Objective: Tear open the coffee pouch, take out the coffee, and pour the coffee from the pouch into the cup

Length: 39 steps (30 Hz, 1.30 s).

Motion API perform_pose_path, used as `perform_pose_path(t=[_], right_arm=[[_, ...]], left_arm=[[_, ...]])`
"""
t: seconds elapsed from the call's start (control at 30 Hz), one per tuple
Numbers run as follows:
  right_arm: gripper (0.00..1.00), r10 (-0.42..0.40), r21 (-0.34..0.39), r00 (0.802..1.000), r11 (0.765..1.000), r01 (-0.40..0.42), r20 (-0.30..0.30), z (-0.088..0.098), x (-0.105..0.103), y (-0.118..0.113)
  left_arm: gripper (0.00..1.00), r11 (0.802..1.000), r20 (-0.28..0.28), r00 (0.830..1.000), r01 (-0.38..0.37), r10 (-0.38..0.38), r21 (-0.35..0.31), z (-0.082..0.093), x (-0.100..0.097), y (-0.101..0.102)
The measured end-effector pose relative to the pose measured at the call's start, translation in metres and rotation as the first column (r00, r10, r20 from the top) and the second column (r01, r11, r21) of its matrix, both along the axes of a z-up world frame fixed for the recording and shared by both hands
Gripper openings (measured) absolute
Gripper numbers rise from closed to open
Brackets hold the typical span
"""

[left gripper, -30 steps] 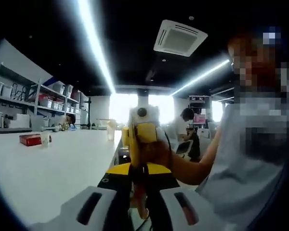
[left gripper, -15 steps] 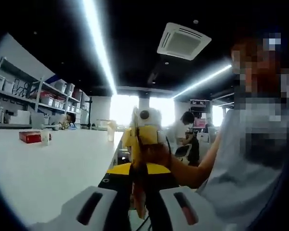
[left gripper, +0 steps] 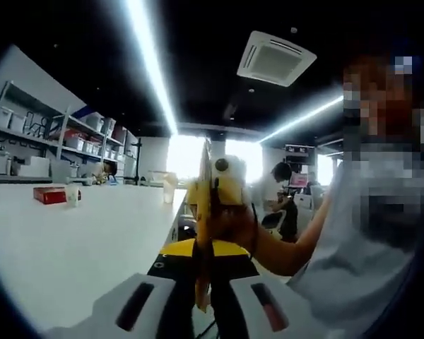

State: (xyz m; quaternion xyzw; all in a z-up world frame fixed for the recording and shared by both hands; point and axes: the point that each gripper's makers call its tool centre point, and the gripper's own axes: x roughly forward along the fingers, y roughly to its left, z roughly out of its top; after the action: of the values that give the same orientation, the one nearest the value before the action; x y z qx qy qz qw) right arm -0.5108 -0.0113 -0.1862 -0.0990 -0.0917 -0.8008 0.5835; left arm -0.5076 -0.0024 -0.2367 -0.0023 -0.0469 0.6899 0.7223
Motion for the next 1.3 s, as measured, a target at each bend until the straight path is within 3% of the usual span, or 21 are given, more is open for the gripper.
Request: perform_pose_path(t=[0.1, 0.17, 0.27, 0.53, 0.6, 0.7, 0.77, 0.9, 1.03, 1.13, 1.17, 1.3], right_arm=[[0.08, -0.004, 0.011, 1.0, 1.0, 0.004, 0.0, -0.003, -0.002, 0.002], [0.06, -0.002, 0.003, 1.0, 1.0, 0.002, 0.017, -0.003, -0.003, 0.005], [0.04, -0.007, 0.0, 0.999, 1.0, 0.007, 0.039, -0.002, -0.004, 0.009], [0.07, -0.006, -0.018, 1.0, 1.0, 0.006, 0.01, 0.004, -0.003, 0.01], [0.11, 0.002, -0.024, 1.0, 1.0, -0.003, -0.006, 0.003, -0.003, 0.008], [0.15, 0.019, 0.032, 1.0, 0.999, -0.02, 0.021, -0.012, -0.003, -0.003], [0.09, 0.022, 0.032, 0.999, 0.999, -0.023, 0.027, -0.015, -0.004, -0.006], [0.07, 0.028, 0.016, 0.999, 0.999, -0.029, 0.043, -0.014, -0.003, -0.003], [0.06, 0.018, 0.014, 0.998, 1.0, -0.019, 0.055, -0.011, -0.002, 0.002], [0.06, 0.032, -0.026, 0.998, 0.999, -0.03, 0.054, -0.003, 0.001, 0.007], [0.06, 0.031, -0.023, 0.998, 0.999, -0.03, 0.055, -0.003, 0.001, 0.007], [0.08, 0.014, -0.023, 0.999, 1.0, -0.013, 0.03, -0.003, -0.001, 0.009]], left_arm=[[0.08, 1.0, 0.005, 1.0, 0.0, 0.0, 0.007, 0.001, 0.001, 0.002], [0.1, 1.0, -0.046, 0.999, 0.007, -0.006, 0.027, 0.001, 0.004, 0.006], [0.14, 0.999, -0.064, 0.998, 0.012, -0.01, 0.03, 0.0, 0.005, 0.008], [0.09, 1.0, -0.061, 0.998, -0.003, 0.003, -0.004, -0.007, 0.001, 0.008], [0.09, 1.0, -0.027, 1.0, -0.013, 0.012, -0.01, -0.006, -0.002, 0.005], [0.09, 1.0, 0.005, 1.0, -0.005, 0.005, 0.025, 0.002, -0.002, 0.001], [0.09, 1.0, 0.0, 1.0, -0.003, 0.003, 0.02, 0.002, 0.0, 0.002], [0.09, 1.0, -0.014, 1.0, -0.005, 0.005, 0.014, 0.001, 0.002, 0.003], [0.12, 0.998, -0.053, 0.998, 0.019, -0.016, 0.054, 0.002, 0.004, 0.006], [0.15, 1.0, -0.075, 0.997, 0.018, -0.019, -0.022, -0.013, 0.005, 0.012], [0.1, 1.0, -0.099, 0.995, 0.005, -0.006, -0.019, -0.013, 0.004, 0.013], [0.09, 1.0, -0.064, 0.998, -0.001, 0.0, -0.018, -0.012, 0.002, 0.014]])
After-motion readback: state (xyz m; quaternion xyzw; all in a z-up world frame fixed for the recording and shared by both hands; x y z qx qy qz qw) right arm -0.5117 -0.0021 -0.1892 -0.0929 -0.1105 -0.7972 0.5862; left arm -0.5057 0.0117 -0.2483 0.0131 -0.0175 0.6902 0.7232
